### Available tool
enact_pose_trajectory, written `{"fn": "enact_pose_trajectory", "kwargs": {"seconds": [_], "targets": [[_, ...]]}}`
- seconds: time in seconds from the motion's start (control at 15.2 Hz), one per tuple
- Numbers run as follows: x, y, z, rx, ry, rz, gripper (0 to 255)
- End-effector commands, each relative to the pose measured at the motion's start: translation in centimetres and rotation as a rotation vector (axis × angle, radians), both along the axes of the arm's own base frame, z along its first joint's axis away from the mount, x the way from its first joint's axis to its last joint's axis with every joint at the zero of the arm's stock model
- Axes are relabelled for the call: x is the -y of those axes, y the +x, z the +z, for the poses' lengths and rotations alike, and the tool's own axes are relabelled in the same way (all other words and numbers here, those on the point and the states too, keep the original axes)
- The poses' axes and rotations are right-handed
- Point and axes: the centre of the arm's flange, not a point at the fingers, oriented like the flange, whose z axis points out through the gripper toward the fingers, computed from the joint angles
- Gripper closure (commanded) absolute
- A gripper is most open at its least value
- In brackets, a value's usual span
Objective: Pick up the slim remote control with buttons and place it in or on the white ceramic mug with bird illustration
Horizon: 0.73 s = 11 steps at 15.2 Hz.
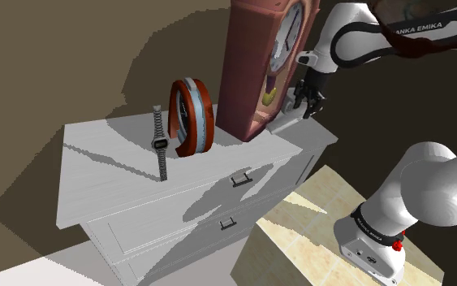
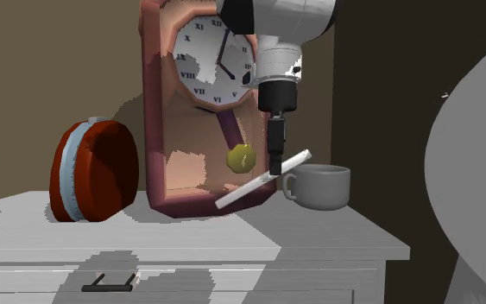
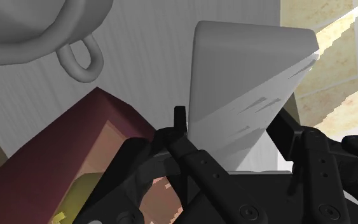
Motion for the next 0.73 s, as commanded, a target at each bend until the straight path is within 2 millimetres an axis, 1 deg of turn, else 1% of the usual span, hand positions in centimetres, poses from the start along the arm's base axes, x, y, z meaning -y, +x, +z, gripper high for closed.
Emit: {"fn": "enact_pose_trajectory", "kwargs": {"seconds": [0.0, 0.66], "targets": [[0.0, -0.1, 1.1, 0.0, 0.0, 0.0, 255], [0.0, -0.1, 6.4, 0.0, 0.0, 0.0, 255]]}}
